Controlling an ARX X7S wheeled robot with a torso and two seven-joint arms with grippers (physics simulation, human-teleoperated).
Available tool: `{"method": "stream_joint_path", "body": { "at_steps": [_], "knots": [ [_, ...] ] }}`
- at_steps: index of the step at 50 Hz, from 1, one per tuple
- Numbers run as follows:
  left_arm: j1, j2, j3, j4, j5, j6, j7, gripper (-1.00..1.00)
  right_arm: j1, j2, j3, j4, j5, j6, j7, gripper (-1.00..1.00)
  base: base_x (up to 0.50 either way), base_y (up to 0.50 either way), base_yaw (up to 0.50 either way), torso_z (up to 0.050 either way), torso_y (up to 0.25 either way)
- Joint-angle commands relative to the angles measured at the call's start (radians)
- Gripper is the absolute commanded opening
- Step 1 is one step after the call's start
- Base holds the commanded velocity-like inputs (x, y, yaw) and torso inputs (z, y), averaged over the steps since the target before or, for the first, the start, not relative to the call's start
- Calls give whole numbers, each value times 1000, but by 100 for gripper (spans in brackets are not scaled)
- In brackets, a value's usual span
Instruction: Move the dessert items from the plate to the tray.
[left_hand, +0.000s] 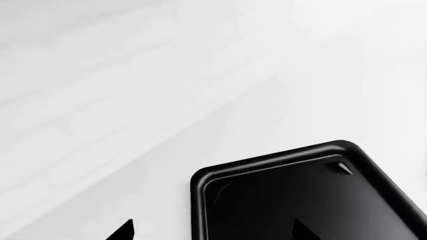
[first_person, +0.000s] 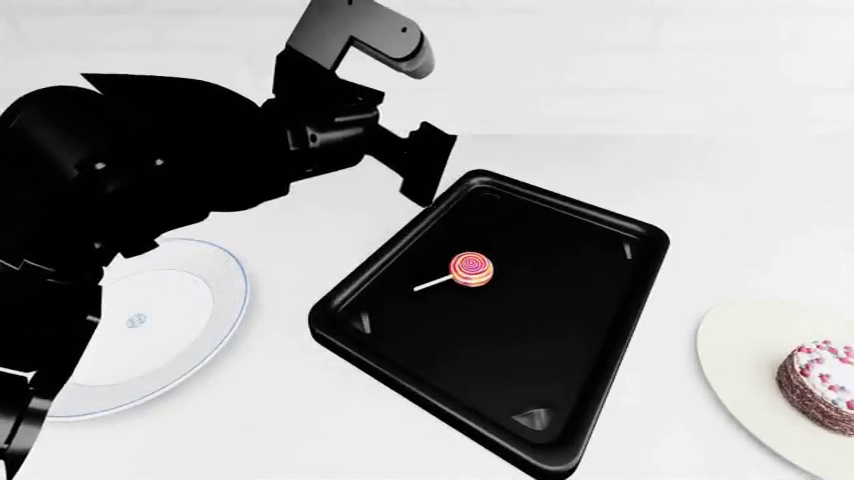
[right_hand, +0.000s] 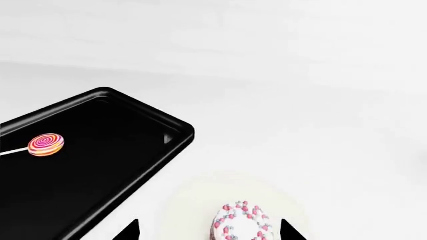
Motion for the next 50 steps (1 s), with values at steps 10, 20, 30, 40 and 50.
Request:
{"method": "stream_joint_path", "body": {
  "at_steps": [10, 20, 30, 40, 50],
  "knots": [
    [5, 15, 22, -3, 8, -1, 7, 100, -509, -144, 575, -164, -377, 16, -550, 100, 0, 0, 0, 0, 0],
    [3, 19, 29, -4, 10, 0, 12, 100, -506, -248, 550, -245, -592, 12, -769, 100, 0, 0, 0, 0, 0],
    [6, 18, 33, 2, 8, -2, 11, 100, -425, -312, 409, -320, -846, -13, -916, 100, 0, 0, 0, 0, 0],
    [2, 9, 33, 14, 0, -15, 2, 100, -333, -311, 194, -331, -1013, -58, -945, 100, 0, 0, 0, 0, 0],
    [-3, 8, 35, 21, -3, -23, -4, 100, -298, -343, 87, -342, -1166, -83, -1025, 100, 0, 0, 0, 0, 0]
  ]
}}
